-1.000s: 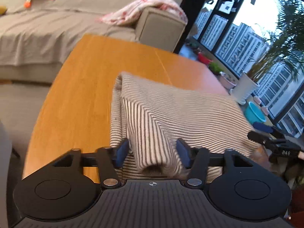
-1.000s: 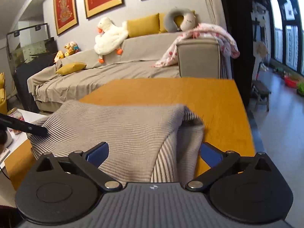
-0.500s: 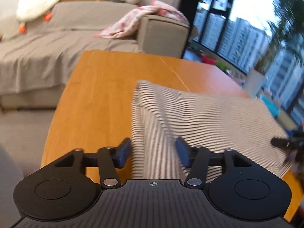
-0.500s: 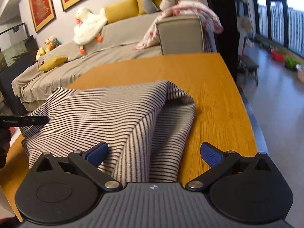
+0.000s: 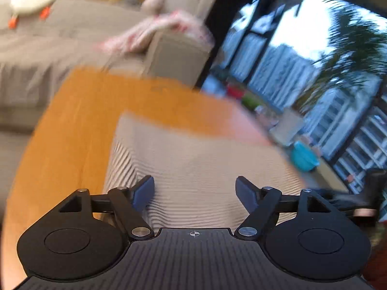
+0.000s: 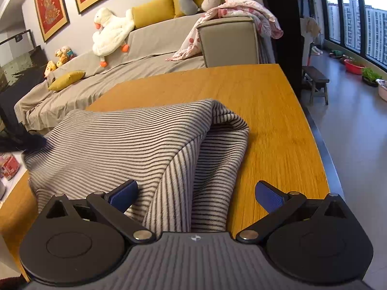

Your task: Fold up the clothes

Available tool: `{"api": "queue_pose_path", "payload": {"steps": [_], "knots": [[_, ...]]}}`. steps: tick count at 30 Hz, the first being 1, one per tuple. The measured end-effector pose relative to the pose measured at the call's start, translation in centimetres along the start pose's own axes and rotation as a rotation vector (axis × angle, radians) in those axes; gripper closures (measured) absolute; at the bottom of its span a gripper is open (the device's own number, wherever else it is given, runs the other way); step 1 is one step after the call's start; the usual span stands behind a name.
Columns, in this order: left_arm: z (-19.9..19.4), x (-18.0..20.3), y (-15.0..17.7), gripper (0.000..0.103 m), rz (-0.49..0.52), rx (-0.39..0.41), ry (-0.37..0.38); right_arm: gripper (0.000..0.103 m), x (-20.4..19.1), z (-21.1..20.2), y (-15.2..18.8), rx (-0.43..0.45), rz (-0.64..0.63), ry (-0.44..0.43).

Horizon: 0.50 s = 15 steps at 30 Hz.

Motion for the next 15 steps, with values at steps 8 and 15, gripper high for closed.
{"api": "queue_pose_path", "payload": {"steps": [8, 15], "knots": [[0.5, -0.6, -0.5, 0.021, -0.019, -0.017, 0.047, 0.000, -1.4, -2.1, -4.3, 0.089, -0.139, -0.021], [-1.5, 2.2, -3.8, 0.007, 0.065, 0.114, 0.084, 0.000, -1.9, 3.8, -8.5, -0.021, -0.116, -0.023]]}}
Point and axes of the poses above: each gripper's, at about its wrist camera, not at the fingertips, and z roughly the way its jaws point, x to its right, y to its underside, the point moved 4 cm from there along z, roughly the way its jaws point, and after that the axes turned 11 degrees about -x, right-handed, at the moved point
